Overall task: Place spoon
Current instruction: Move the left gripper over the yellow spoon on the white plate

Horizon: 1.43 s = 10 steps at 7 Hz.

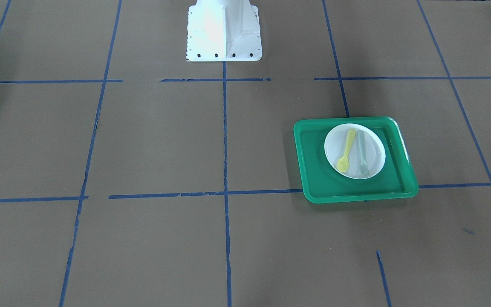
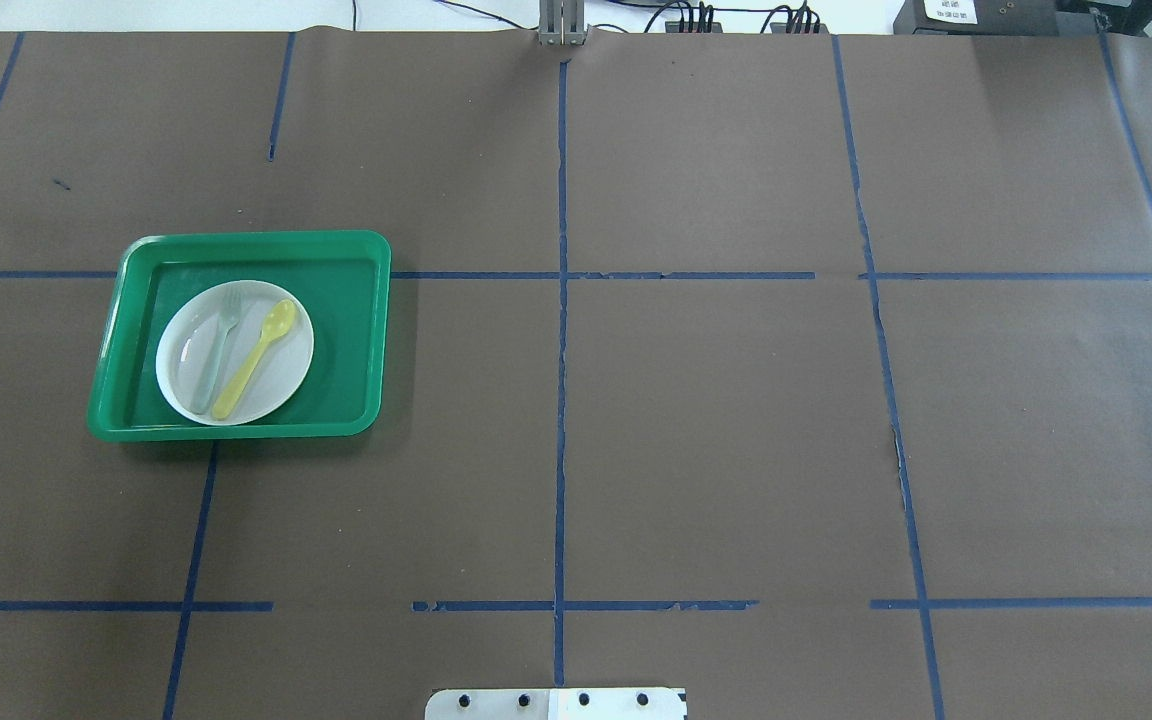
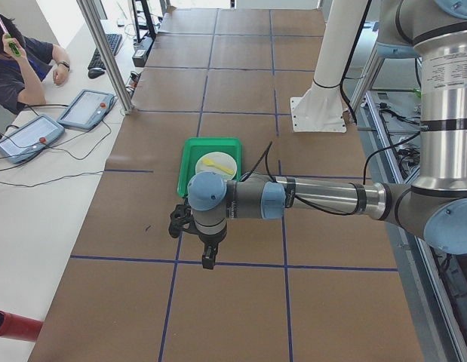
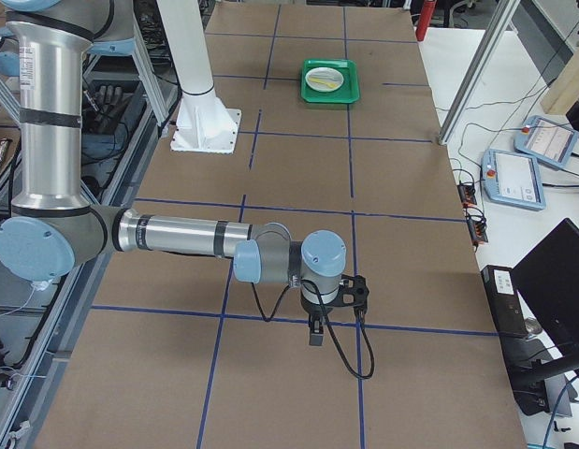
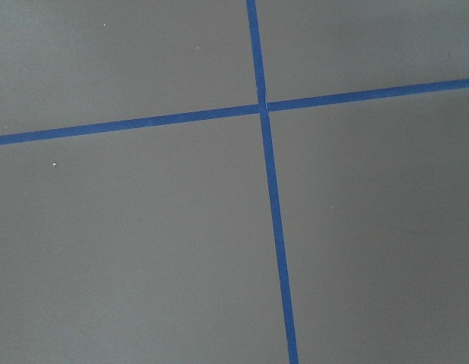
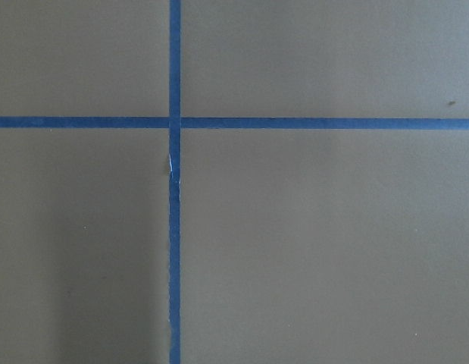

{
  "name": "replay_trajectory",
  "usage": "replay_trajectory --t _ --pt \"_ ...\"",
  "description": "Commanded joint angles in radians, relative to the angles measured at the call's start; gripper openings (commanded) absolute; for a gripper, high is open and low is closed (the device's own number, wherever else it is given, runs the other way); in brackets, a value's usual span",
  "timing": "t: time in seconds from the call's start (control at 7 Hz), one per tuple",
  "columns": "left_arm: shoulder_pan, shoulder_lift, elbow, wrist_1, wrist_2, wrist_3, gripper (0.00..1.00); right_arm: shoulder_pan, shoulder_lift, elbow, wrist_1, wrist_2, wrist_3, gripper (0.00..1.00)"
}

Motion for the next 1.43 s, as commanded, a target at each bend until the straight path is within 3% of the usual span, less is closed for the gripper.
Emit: replay_trajectory --t 0.0,0.14,0.43,0.57,0.71,0.86,1.0,1.14,1.29 --pt "0.000 -0.006 -0.012 -0.002 -0.002 -0.001 1.00 0.000 -0.001 0.000 0.001 0.000 0.000 1.00" --pt "0.002 -0.017 -0.032 -0.008 -0.002 0.001 1.00 0.000 0.001 0.000 0.000 0.000 0.000 1.00" --pt "0.050 -0.034 -0.035 -0.241 -0.002 -0.004 1.00 0.000 0.001 0.000 0.001 0.000 0.000 1.00" --pt "0.110 -0.040 -0.040 -0.274 0.000 -0.052 1.00 0.000 0.001 0.000 0.000 0.000 0.000 1.00" --pt "0.189 -0.060 -0.054 -0.343 0.001 -0.185 1.00 0.000 0.001 0.000 0.001 0.000 0.000 1.00" --pt "0.318 -0.078 -0.051 -0.495 0.020 -0.362 1.00 0.000 -0.001 0.000 0.001 0.000 0.000 1.00" --pt "0.451 -0.139 -0.037 -0.579 0.108 -0.551 1.00 0.000 0.001 0.000 0.000 0.000 0.000 1.00" --pt "0.577 -0.216 -0.022 -0.584 0.224 -0.679 1.00 0.000 0.001 0.000 0.001 0.000 0.000 1.00" --pt "0.660 -0.269 0.009 -0.584 0.262 -0.727 0.99 0.000 0.001 0.000 0.001 0.000 0.000 1.00"
